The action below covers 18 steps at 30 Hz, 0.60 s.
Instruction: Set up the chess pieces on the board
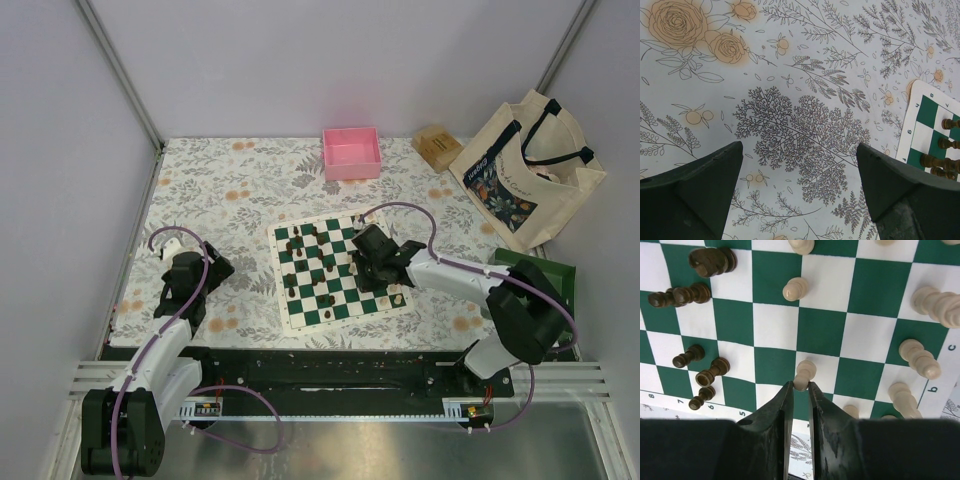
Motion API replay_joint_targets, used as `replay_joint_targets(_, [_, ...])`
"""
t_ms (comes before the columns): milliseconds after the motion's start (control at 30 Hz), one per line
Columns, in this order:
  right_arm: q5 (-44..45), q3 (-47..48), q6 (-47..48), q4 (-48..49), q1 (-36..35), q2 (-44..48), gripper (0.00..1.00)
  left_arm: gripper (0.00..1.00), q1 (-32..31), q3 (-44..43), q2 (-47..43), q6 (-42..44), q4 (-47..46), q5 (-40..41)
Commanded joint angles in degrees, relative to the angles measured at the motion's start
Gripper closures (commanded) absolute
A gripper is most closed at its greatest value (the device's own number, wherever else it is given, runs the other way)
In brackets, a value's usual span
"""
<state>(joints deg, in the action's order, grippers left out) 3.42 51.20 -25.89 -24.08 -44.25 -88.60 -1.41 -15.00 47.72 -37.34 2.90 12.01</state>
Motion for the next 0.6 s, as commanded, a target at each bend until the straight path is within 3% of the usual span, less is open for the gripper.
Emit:
replay_joint_targets(0, [3.52,-0.48,0.4,-0.53,0.48,4.74,0.76,0.01,0.09,-1.52,-0.53,0.34,-2.98,0.12])
replay_joint_targets(567, [3.96,-4.44,-0.92,-0.27,4.26,6.95,0.76,0.01,0.09,-1.43,-0.62,0.34,-2.98,0.12])
